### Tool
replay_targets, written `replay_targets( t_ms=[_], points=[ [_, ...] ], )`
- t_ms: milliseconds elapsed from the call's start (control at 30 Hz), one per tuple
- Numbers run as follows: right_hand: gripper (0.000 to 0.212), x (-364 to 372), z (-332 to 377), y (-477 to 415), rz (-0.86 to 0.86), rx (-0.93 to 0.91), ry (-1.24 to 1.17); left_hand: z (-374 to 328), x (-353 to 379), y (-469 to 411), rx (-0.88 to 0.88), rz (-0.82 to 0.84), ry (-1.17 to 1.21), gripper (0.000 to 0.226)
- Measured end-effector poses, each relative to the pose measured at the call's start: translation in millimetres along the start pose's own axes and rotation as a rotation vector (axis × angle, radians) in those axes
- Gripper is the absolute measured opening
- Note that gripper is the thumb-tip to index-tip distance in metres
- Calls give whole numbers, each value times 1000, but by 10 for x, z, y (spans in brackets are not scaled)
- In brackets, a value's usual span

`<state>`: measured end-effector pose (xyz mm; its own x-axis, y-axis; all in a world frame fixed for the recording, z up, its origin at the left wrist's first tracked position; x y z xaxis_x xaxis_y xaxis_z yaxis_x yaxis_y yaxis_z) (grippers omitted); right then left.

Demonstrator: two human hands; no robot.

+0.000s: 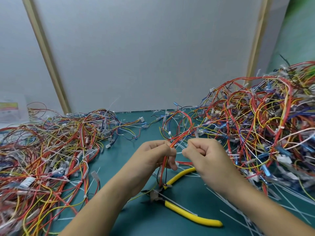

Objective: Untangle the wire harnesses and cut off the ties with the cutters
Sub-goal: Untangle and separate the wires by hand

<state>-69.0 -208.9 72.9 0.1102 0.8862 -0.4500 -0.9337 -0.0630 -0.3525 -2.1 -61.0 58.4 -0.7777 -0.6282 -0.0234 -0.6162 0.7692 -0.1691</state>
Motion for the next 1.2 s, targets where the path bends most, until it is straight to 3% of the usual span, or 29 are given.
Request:
replay_targets(
  t_ms=[167,333,533,733,900,967,1067,1133,1200],
  points=[
    [45,79,-54,-17,45,68,-192,-3,-27,4,-35,0,-46,18],
    [50,78,-65,-35,43,78,-216,-15,-45,-1,-49,-3,-51,11],
    [49,85,-98,-15,75,66,-215,41,-51,-8,-74,-6,-37,18],
    [33,244,-21,40,372,-34,-277,53,-3,-26,-155,-31,12,42],
    [37,332,-33,110,570,-44,-181,84,-8,6,-189,-20,71,28],
    [39,285,-38,87,480,-40,-220,59,-39,-24,-163,-51,148,14],
    [43,158,-76,15,135,-38,-227,16,-92,-82,-101,-76,251,17],
    [36,84,-113,-18,-69,31,-239,1,-119,-96,-59,-69,277,12],
    [21,46,-126,-36,-148,123,-295,-10,-104,-80,-12,-1,323,15]
  ],
)
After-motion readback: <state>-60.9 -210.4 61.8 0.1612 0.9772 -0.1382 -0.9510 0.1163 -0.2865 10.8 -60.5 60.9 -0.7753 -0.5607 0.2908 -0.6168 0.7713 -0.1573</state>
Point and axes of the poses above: each hand's wrist, its own y-axis away from the middle knuckle, its own x-axis out of the palm, z = x × y, the point moved 2 cm from there along -y, towards the middle knuckle, and after that the axes turned 11 degrees about z, right-handed, at the moved point
